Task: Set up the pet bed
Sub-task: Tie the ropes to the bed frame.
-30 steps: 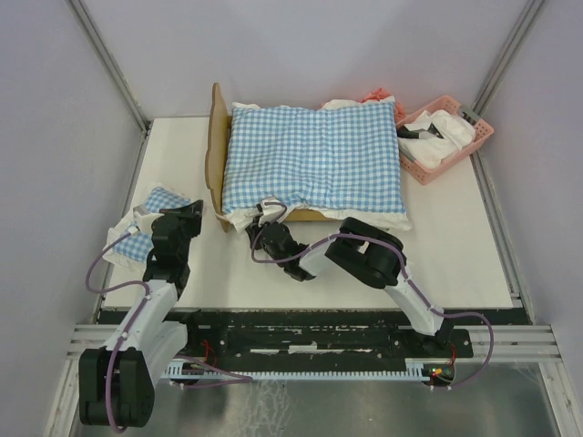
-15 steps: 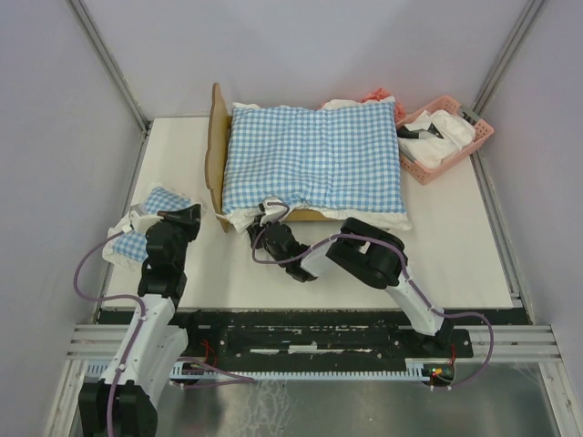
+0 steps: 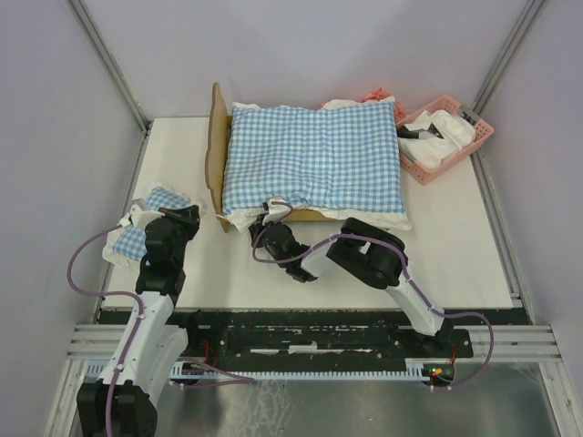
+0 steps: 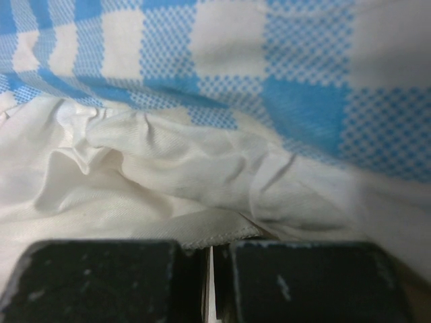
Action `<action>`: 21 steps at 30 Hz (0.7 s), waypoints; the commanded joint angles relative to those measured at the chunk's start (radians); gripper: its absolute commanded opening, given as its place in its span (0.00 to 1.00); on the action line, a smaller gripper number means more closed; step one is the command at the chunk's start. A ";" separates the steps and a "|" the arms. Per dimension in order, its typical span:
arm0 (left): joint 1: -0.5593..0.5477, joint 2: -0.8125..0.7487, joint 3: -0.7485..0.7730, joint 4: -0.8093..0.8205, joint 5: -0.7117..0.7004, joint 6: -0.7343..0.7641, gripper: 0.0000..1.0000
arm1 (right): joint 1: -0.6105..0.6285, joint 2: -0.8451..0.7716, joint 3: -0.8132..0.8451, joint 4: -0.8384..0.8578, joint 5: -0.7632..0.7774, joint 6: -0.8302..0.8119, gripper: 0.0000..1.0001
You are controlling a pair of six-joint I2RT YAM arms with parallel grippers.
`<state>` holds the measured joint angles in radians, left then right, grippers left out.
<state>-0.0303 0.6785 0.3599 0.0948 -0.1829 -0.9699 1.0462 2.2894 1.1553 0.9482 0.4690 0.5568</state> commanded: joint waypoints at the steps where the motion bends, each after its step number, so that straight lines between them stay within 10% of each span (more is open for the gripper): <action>1: 0.007 -0.007 0.085 0.025 -0.083 0.044 0.03 | -0.019 -0.043 -0.017 -0.036 0.069 0.006 0.02; 16: 0.006 -0.034 0.090 -0.096 -0.059 0.019 0.03 | -0.019 -0.093 -0.063 -0.010 0.015 -0.020 0.04; 21: 0.006 -0.072 0.055 -0.275 -0.119 -0.073 0.30 | -0.019 -0.200 -0.157 -0.003 -0.066 -0.063 0.29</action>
<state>-0.0292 0.6430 0.4011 -0.0837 -0.2379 -0.9855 1.0412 2.2040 1.0622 0.9337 0.4458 0.5438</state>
